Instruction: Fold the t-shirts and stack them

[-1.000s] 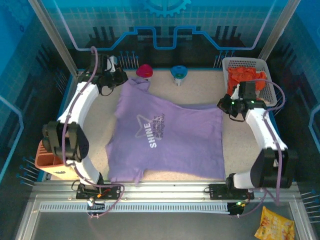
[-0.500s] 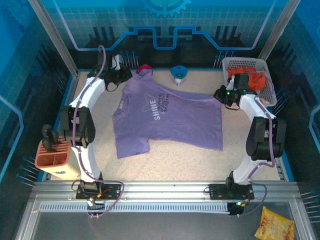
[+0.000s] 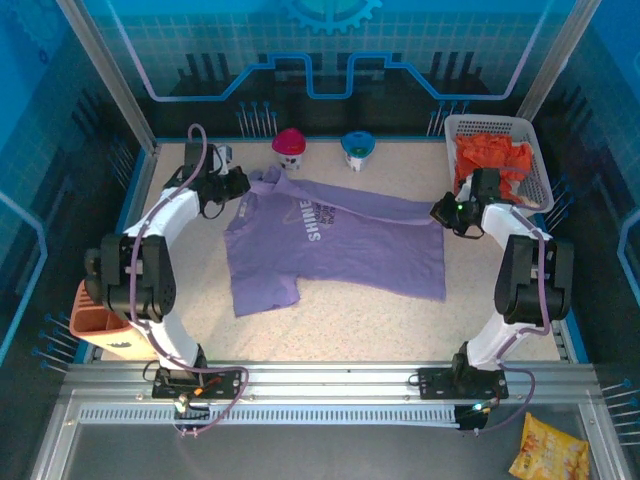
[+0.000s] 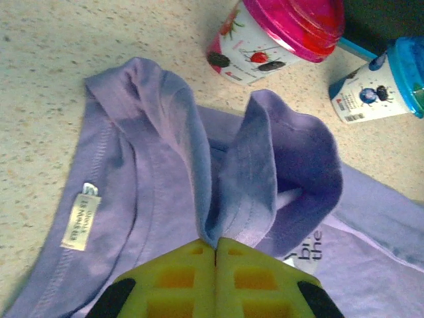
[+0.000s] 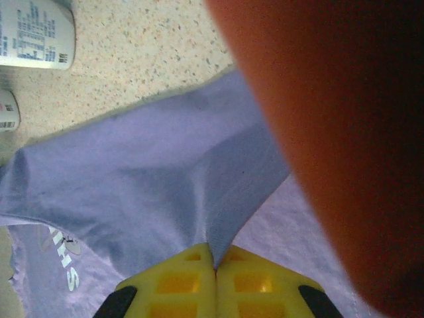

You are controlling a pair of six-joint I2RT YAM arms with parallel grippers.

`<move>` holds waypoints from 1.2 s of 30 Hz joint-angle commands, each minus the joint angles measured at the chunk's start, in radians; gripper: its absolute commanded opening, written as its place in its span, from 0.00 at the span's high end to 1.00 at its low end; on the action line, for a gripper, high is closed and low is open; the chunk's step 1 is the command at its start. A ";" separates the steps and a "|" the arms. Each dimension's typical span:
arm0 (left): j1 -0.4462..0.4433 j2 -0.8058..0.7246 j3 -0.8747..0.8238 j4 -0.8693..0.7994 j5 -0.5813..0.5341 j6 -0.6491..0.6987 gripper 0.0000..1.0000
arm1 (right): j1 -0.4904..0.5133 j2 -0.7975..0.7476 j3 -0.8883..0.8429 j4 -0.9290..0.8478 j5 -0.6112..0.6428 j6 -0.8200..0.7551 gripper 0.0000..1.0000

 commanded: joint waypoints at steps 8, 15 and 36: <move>-0.007 -0.199 -0.212 0.136 -0.089 0.017 1.00 | -0.034 -0.027 -0.045 -0.040 0.017 -0.010 1.00; -0.022 -0.198 -0.287 0.136 -0.126 0.036 1.00 | -0.034 -0.009 -0.058 -0.042 0.020 -0.014 1.00; -0.075 -0.163 -0.264 -0.045 -0.225 -0.035 0.34 | -0.004 -0.090 -0.062 -0.112 -0.018 -0.070 0.32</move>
